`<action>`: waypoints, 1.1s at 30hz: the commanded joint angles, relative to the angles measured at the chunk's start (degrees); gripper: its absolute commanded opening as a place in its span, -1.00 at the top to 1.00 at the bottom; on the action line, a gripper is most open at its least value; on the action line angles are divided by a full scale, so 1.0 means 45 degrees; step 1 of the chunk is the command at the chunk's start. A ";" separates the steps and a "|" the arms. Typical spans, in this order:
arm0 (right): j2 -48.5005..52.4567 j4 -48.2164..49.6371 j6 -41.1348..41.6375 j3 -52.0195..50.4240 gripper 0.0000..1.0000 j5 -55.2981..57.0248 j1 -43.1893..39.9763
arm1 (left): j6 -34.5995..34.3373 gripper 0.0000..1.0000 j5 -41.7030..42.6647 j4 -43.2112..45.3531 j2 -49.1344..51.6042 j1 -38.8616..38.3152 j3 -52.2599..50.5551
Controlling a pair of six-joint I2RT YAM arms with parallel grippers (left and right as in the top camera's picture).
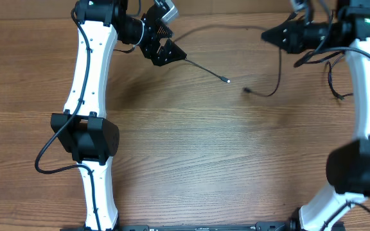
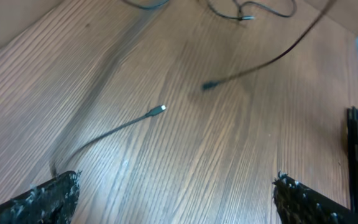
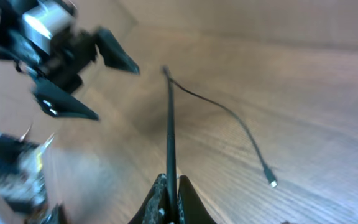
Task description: Untangle cables
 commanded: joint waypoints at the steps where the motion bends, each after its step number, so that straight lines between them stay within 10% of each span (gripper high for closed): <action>1: -0.1520 0.0617 0.2176 0.0209 0.93 0.1375 0.0010 | -0.1268 -1.00 -0.0826 0.0214 -0.0389 -0.0053 0.0049; 16: -0.4444 0.2948 0.8068 0.0209 0.93 0.5124 0.0010 | -0.1292 -0.99 -0.1962 0.0136 -0.0384 -0.0126 0.0044; 33: -0.5153 -0.0350 1.2536 0.0204 0.93 1.3172 0.0010 | -0.1282 -0.99 -0.2045 0.0141 -0.0379 -0.0126 0.0044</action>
